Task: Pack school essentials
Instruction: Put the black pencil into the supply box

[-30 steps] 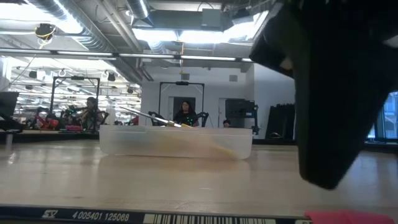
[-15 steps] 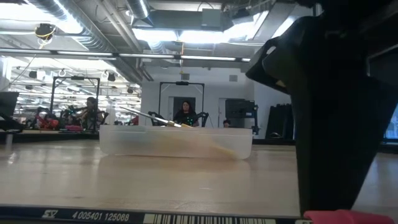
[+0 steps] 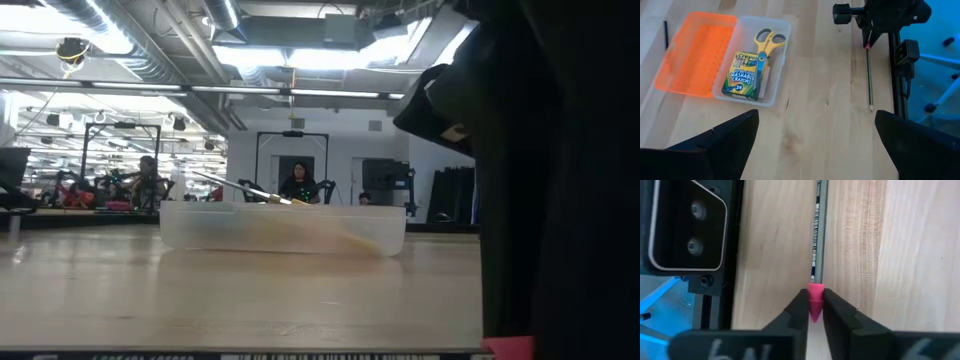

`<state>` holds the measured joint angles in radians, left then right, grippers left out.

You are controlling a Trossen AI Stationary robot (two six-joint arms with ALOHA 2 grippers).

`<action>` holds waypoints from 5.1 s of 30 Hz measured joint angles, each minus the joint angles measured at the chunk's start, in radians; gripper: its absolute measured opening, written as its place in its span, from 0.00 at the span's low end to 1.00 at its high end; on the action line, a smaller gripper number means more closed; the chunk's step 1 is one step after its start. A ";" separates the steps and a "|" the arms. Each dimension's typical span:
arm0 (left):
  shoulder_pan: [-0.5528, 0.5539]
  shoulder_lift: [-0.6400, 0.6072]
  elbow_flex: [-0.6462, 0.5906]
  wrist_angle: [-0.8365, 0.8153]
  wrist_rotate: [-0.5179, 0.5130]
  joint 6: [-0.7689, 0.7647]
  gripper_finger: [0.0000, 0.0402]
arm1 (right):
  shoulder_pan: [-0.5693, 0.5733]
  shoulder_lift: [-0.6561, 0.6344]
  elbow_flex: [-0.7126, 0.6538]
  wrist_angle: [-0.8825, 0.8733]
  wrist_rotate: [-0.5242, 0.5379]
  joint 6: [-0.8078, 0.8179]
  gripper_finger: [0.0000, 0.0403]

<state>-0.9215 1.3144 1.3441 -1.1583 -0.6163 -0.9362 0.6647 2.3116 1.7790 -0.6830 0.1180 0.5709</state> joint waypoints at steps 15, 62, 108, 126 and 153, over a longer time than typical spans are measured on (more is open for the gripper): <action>0.000 0.000 0.000 0.001 0.000 -0.012 0.98 | -0.030 -0.005 0.000 0.001 -0.022 0.026 0.06; 0.000 0.000 0.000 -0.001 0.000 -0.021 0.98 | -0.257 -0.263 -0.002 -0.332 0.071 -0.185 0.08; 0.000 0.000 0.000 0.000 -0.003 -0.052 0.98 | -0.400 -0.240 -0.100 -0.268 0.010 -0.393 0.10; 0.000 0.000 0.000 0.000 -0.004 -0.052 0.98 | -0.401 -0.238 -0.100 -0.259 0.012 -0.367 0.19; 0.005 0.000 0.000 -0.011 -0.043 -0.112 0.98 | -0.549 -0.362 0.144 -0.531 0.076 -0.392 0.30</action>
<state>-0.9165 1.3144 1.3441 -1.1688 -0.6595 -1.0487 0.1154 1.9495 1.9228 -1.2136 0.1939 0.1788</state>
